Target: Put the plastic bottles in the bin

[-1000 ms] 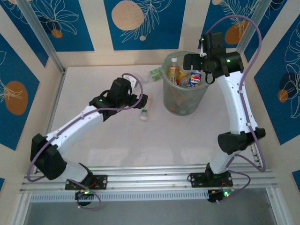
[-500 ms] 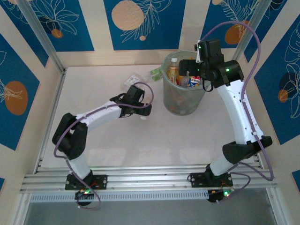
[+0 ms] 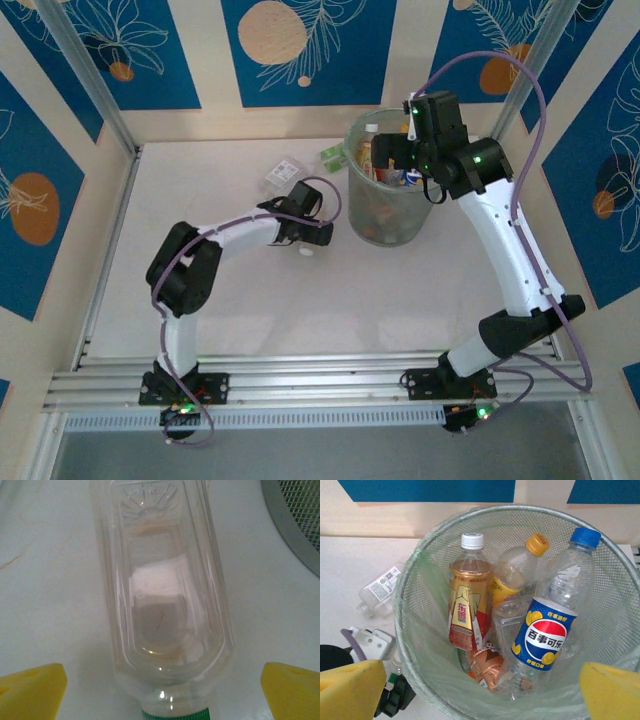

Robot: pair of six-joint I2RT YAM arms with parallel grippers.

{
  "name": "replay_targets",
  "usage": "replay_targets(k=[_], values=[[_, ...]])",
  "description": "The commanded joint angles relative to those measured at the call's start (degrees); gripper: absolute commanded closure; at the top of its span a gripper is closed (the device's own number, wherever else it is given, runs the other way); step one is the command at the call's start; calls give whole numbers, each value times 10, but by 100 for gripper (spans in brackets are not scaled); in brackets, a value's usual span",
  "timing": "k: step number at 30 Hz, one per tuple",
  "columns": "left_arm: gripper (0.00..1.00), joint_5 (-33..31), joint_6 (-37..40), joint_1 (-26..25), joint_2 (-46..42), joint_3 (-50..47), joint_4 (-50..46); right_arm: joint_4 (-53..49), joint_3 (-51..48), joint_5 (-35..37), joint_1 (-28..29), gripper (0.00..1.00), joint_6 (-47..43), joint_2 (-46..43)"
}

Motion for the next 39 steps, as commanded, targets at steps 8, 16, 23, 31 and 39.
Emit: replay_targets(k=[8, 16, 23, 31, 39], values=[[0, -8, 19, -6, 51, 44, -31, 32, -18, 21, 13, 1, 0, -15], [1, -7, 27, -8, 19, -12, -32, 41, -27, 27, 17, 1, -3, -16], [13, -14, 32, -13, 20, -23, -37, 49, -29, 25, 20, 1, -2, -15], [51, -4, 32, -19, 13, -31, -29, 49, -29, 33, 24, 1, -3, -19], [64, -10, 23, -19, -56, -63, -4, 47, -47, 34, 26, 1, 10, -22]])
